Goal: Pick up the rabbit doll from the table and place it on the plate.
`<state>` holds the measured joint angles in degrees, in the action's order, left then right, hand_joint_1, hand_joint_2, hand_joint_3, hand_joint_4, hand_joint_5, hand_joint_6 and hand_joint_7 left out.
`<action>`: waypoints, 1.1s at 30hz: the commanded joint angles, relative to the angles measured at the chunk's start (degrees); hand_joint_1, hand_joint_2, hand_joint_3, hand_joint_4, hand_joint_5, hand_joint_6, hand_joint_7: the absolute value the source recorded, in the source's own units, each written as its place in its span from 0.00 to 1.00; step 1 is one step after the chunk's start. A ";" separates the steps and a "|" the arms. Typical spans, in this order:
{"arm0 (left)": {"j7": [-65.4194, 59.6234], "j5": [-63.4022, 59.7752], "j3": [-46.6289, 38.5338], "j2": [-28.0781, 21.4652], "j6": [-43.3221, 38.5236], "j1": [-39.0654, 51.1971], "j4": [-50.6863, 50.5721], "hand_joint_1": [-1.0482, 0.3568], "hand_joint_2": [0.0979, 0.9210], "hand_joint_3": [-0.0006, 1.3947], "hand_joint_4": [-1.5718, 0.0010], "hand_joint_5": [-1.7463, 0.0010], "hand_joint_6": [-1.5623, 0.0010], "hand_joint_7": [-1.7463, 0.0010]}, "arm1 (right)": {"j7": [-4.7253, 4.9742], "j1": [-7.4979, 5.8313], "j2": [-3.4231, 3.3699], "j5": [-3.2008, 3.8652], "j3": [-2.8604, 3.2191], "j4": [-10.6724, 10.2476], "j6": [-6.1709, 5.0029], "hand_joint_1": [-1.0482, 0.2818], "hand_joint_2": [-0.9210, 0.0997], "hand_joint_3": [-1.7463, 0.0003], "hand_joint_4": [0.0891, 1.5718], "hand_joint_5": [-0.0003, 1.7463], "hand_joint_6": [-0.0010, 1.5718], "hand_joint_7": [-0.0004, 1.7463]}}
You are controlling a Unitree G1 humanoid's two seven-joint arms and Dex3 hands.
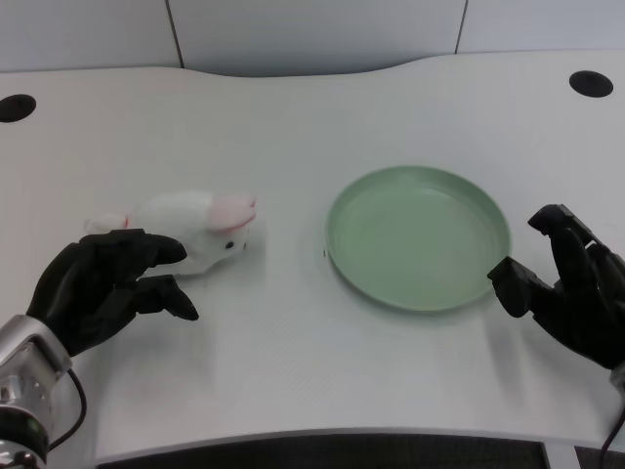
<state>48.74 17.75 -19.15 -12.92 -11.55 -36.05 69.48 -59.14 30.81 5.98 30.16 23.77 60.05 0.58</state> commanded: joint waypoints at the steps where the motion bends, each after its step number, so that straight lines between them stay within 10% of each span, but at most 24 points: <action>1: 0.15 -0.26 -0.20 -1.22 0.32 -0.30 0.43 0.10 0.88 0.00 0.20 0.53 0.05 0.93 | -0.22 0.20 0.74 -0.31 -0.01 -0.08 -0.84 0.34 0.00 0.82 0.54 1.00 0.42 1.00; 33: -0.17 0.53 -0.46 -0.38 -1.82 0.43 -2.56 0.12 0.91 0.01 0.21 0.51 0.06 0.94 | -0.74 0.05 0.85 0.16 0.36 -0.11 -1.79 0.33 0.00 0.81 0.52 1.00 0.41 1.00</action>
<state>48.71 17.92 -19.20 -13.13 -12.07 -36.01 68.44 -59.47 30.81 5.99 30.19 23.85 60.04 -1.11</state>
